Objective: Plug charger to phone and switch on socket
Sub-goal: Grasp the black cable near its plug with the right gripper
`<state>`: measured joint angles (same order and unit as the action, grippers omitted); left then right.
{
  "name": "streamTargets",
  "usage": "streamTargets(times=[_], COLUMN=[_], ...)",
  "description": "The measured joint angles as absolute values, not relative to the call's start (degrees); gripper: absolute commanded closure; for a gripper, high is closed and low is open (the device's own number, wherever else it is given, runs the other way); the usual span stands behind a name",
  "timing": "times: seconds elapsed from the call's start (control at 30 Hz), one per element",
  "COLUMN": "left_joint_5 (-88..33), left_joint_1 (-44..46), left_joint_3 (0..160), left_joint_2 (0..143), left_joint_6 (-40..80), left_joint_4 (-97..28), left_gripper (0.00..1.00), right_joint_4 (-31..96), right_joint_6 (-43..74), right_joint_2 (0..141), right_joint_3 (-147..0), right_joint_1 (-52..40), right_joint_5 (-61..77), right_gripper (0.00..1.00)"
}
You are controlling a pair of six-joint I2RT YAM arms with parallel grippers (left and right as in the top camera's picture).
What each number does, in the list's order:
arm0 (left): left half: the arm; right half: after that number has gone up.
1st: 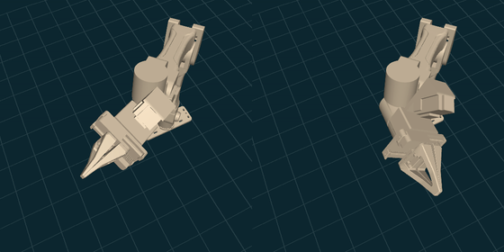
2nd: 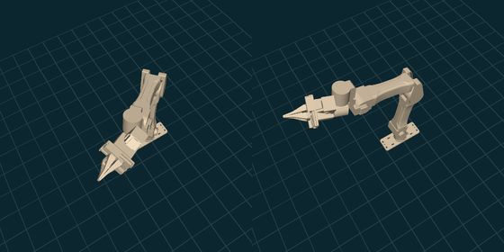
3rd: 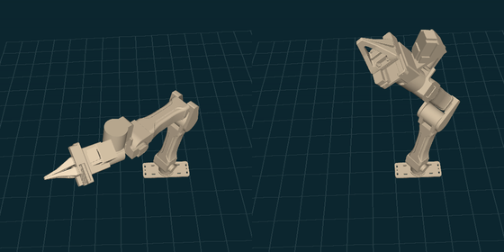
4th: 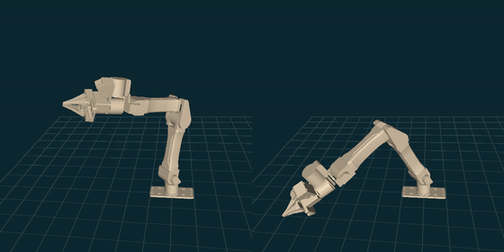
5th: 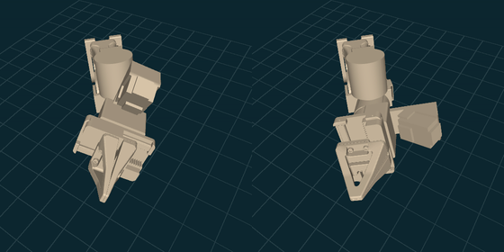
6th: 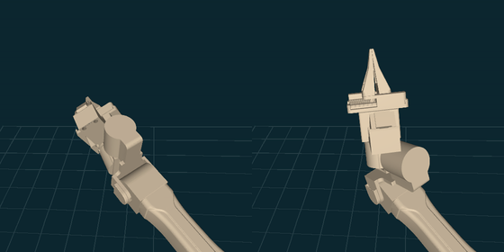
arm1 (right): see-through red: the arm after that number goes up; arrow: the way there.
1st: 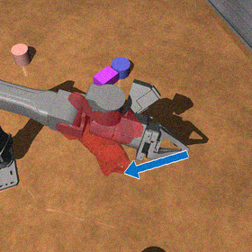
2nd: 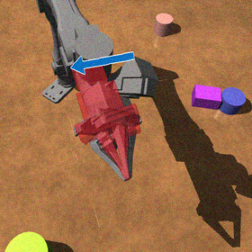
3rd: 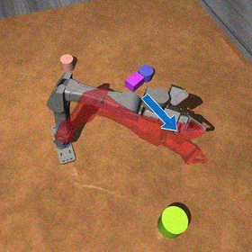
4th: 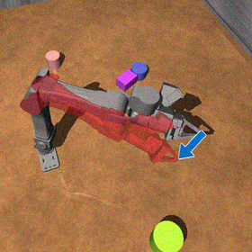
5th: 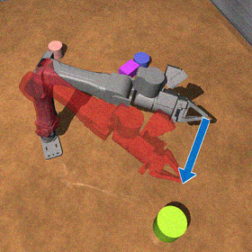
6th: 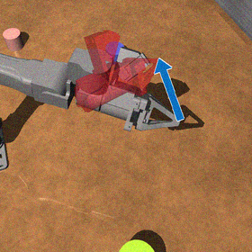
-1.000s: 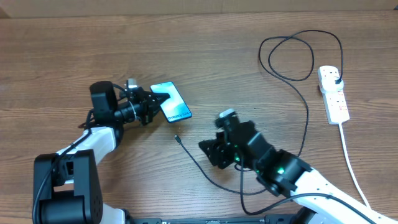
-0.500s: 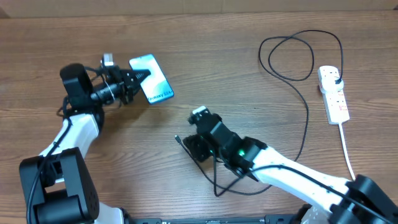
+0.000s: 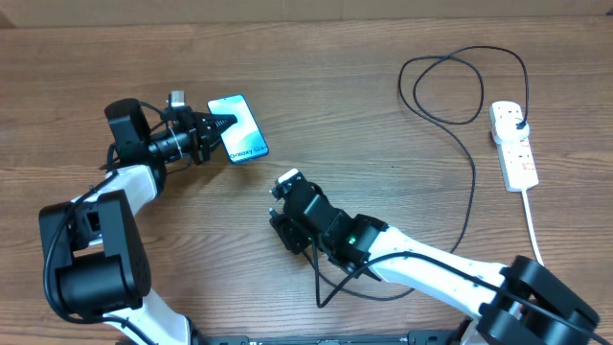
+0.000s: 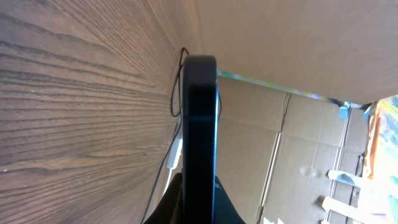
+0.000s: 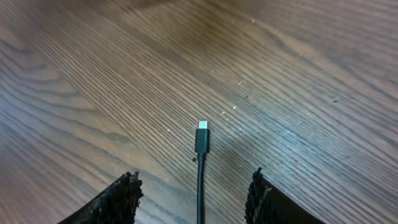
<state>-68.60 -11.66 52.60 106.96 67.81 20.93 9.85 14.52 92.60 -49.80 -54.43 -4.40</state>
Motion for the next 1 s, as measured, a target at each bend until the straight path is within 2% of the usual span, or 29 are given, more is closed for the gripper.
streamTargets(times=[0.23, 1.0], left_joint_5=[-69.0, -69.1], left_joint_1=[-11.7, -11.7], left_joint_3=[52.6, 52.6], left_joint_2=[107.4, 107.4], left_joint_6=[67.1, 67.4], left_joint_4=[20.8, 20.8], left_gripper=[0.96, 0.96], right_joint_4=[8.2, 3.6], right_joint_6=[13.6, 11.1], right_joint_2=[98.2, 104.2], right_joint_3=[-49.8, -49.9], right_joint_1=[-54.8, -57.2], right_joint_5=[-5.9, -8.1], right_gripper=[0.46, 0.53])
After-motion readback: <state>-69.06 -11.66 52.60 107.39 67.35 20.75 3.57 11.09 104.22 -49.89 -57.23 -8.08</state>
